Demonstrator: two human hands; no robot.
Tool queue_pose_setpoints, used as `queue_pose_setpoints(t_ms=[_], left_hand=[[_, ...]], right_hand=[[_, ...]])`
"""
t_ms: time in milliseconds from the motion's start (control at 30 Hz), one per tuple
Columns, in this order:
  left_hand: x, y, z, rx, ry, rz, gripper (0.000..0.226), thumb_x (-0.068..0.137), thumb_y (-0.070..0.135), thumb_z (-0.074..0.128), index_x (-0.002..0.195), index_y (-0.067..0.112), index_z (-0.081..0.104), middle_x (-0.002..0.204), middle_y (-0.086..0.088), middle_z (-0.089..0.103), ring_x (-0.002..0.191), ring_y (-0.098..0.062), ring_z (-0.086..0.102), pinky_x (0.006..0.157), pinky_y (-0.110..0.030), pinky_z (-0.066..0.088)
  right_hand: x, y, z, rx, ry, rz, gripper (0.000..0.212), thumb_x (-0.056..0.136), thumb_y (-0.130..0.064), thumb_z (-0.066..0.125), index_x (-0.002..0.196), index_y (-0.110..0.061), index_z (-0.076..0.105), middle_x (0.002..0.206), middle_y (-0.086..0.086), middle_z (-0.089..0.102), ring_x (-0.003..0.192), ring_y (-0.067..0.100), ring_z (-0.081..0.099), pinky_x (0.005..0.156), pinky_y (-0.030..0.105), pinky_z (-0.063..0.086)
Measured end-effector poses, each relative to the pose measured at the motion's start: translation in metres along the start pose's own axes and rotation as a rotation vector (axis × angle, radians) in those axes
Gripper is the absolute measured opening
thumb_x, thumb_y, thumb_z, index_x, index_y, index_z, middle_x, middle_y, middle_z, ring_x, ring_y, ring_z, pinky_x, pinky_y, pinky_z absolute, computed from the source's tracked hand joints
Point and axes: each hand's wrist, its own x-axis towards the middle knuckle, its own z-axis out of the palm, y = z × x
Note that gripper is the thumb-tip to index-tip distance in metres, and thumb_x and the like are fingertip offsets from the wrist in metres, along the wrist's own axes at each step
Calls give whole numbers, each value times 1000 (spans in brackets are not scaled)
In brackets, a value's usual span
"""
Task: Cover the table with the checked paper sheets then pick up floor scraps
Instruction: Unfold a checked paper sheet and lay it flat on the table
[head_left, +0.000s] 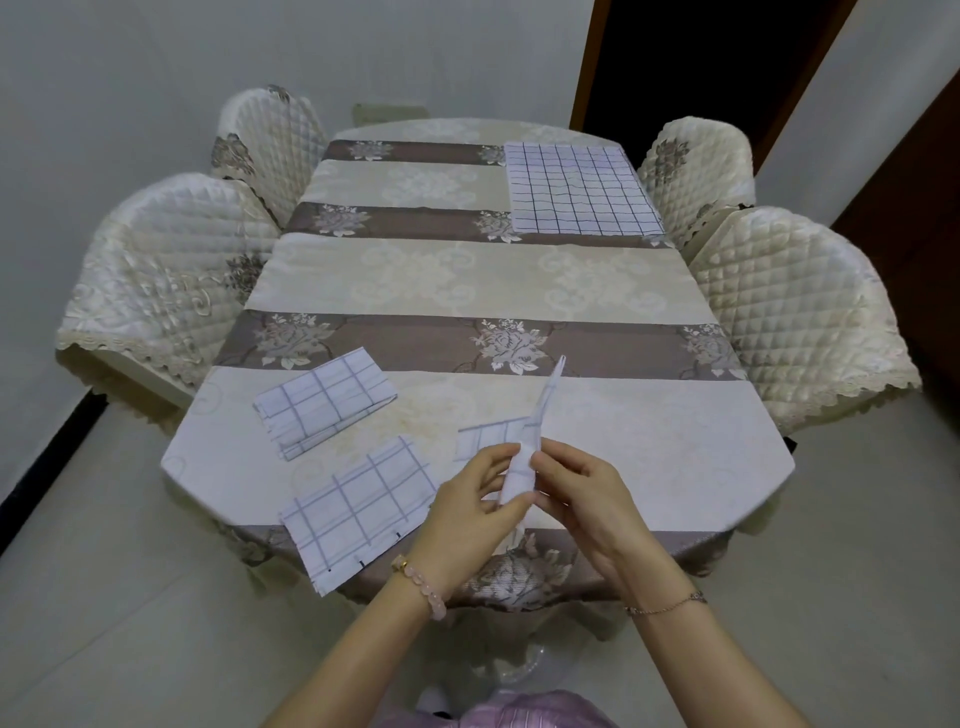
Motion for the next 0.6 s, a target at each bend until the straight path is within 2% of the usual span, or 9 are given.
queue_pose_setpoints(t_ms=[67, 133, 200, 267, 333, 433, 533, 600], left_hand=[[0, 2, 2, 9, -22, 10, 43, 87, 14, 61, 124, 31, 47, 115, 25, 53, 107, 12, 51, 86, -7, 47], [1, 1, 4, 18, -5, 16, 40, 89, 12, 57, 123, 31, 46, 117, 21, 54, 106, 13, 51, 86, -5, 46], [2, 2, 5, 1, 13, 18, 38, 90, 13, 56, 125, 26, 47, 125, 11, 57, 113, 4, 54, 95, -17, 48], [3, 2, 6, -43, 16, 2, 37, 90, 17, 57, 125, 24, 48, 126, 5, 60, 116, -3, 55, 98, -28, 49], [3, 2, 5, -96, 6, -18, 32, 89, 18, 59, 119, 26, 51, 123, 6, 62, 113, -1, 58, 94, -23, 51], [1, 0, 5, -138, -15, -20, 22, 89, 18, 60, 106, 32, 55, 114, 8, 67, 104, -2, 63, 82, -15, 51], [1, -4, 5, -170, -18, -36, 14, 89, 17, 59, 98, 29, 58, 104, 3, 72, 98, -8, 68, 79, -19, 54], [0, -5, 4, -160, 17, -43, 4, 90, 20, 58, 93, 20, 60, 84, 4, 74, 90, -14, 70, 84, -32, 56]], right_hand=[[0, -2, 1, -5, -6, -3, 25, 87, -4, 60, 111, -5, 67, 103, 12, 73, 94, 23, 71, 74, 24, 58], [0, -4, 2, -5, -19, -10, 28, 86, -1, 60, 113, -6, 67, 102, 10, 74, 92, 21, 71, 74, 23, 58], [-1, -4, 3, -1, -41, -13, 31, 84, 3, 61, 111, -12, 67, 99, 8, 75, 89, 19, 72, 73, 23, 57], [-3, -4, 3, -6, -65, -13, 34, 84, 5, 61, 105, -21, 67, 97, 5, 75, 89, 20, 72, 72, 24, 58], [-5, -3, 3, -18, -61, -21, 35, 84, 6, 60, 101, -24, 67, 91, 4, 76, 85, 19, 73, 70, 23, 58], [-6, -3, 3, -54, -30, -34, 26, 83, 1, 64, 104, -14, 68, 81, 4, 74, 81, 18, 72, 68, 23, 57], [-7, 0, 2, -77, -6, -39, 20, 83, -3, 65, 102, -6, 68, 74, 2, 72, 75, 14, 71, 64, 22, 56], [-8, 2, 2, -77, 3, -35, 15, 84, -5, 65, 99, -6, 69, 73, -1, 72, 70, 10, 70, 60, 19, 54]])
